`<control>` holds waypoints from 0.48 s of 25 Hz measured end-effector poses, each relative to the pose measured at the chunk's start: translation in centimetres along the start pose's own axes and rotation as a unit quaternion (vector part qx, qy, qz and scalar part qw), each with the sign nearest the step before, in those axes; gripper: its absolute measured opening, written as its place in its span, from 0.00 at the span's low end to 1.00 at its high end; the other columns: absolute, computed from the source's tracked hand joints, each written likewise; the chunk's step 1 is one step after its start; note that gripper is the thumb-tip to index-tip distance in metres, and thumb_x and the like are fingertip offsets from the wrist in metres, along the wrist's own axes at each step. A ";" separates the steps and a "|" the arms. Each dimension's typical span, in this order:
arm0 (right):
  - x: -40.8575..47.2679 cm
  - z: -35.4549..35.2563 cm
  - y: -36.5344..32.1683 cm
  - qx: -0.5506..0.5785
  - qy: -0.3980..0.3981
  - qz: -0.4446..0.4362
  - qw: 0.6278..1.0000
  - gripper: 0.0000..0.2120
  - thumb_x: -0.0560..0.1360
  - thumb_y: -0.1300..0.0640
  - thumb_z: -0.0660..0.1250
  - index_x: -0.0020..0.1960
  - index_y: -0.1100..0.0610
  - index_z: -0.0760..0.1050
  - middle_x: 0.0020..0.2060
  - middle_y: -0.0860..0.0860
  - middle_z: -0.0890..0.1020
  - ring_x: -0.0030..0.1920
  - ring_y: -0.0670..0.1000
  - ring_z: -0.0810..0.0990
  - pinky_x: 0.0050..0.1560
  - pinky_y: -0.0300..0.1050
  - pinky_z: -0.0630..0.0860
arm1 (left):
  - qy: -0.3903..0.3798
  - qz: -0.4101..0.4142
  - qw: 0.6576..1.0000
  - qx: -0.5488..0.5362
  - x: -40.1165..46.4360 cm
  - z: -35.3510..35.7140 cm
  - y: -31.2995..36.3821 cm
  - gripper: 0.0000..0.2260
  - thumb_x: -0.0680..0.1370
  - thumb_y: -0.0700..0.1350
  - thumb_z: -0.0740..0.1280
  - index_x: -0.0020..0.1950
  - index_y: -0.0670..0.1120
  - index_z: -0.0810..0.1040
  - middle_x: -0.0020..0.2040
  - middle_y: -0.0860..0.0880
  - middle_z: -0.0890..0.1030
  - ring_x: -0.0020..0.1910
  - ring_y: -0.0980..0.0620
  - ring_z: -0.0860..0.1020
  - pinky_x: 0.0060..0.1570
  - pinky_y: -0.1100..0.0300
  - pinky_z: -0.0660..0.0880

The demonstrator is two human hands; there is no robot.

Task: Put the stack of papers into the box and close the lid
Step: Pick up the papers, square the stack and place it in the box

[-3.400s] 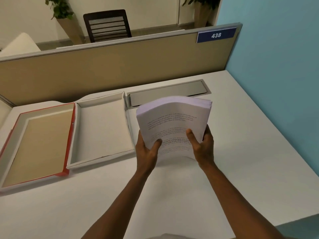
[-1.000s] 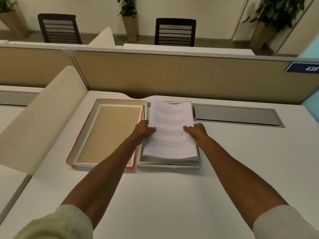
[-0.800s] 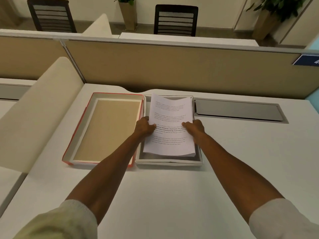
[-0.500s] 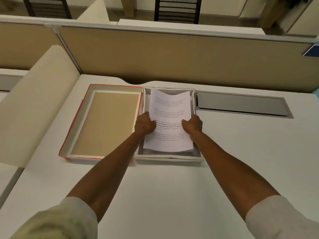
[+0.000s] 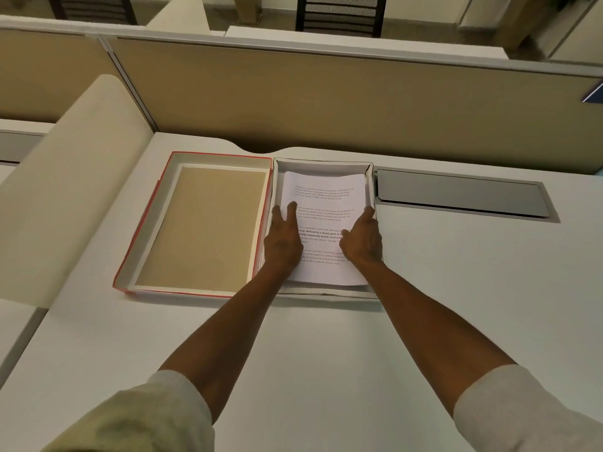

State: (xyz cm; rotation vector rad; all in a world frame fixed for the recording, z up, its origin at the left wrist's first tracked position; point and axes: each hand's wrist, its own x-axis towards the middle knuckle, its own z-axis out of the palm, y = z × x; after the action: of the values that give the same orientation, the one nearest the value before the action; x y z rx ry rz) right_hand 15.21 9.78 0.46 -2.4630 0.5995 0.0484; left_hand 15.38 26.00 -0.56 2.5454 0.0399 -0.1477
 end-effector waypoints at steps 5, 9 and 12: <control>-0.5 0.4 0.3 -0.067 -0.005 -0.027 0.997 0.25 0.79 0.54 0.67 0.70 0.60 0.61 0.64 0.62 0.73 0.58 0.60 0.80 0.54 0.51 0.80 | -0.027 0.002 0.999 0.040 -0.7 1.2 0.1 0.25 0.84 0.49 0.58 0.78 0.39 0.61 0.82 0.39 0.55 0.82 0.38 0.49 0.80 0.44 0.52; -1.7 0.7 0.4 -0.119 0.009 -0.066 0.991 0.23 0.81 0.49 0.63 0.71 0.60 0.65 0.72 0.62 0.65 0.66 0.61 0.74 0.60 0.51 0.77 | -0.102 0.003 0.992 0.078 -0.6 1.2 -0.1 0.36 0.83 0.57 0.60 0.82 0.40 0.49 0.83 0.41 0.47 0.83 0.41 0.44 0.80 0.47 0.47; -3.7 0.8 0.8 -0.163 0.029 -0.157 0.974 0.24 0.79 0.47 0.65 0.70 0.59 0.69 0.73 0.60 0.67 0.70 0.60 0.70 0.66 0.53 0.73 | -0.100 0.006 0.990 0.094 -0.9 1.4 -0.2 0.37 0.83 0.59 0.59 0.83 0.41 0.46 0.84 0.42 0.44 0.83 0.42 0.43 0.79 0.47 0.45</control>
State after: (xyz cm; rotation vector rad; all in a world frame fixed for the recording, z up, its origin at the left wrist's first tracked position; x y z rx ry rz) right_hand 11.59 11.18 -0.05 -2.8589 0.2318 -0.0548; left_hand 14.31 25.39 -1.73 2.7048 -0.0717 -0.4196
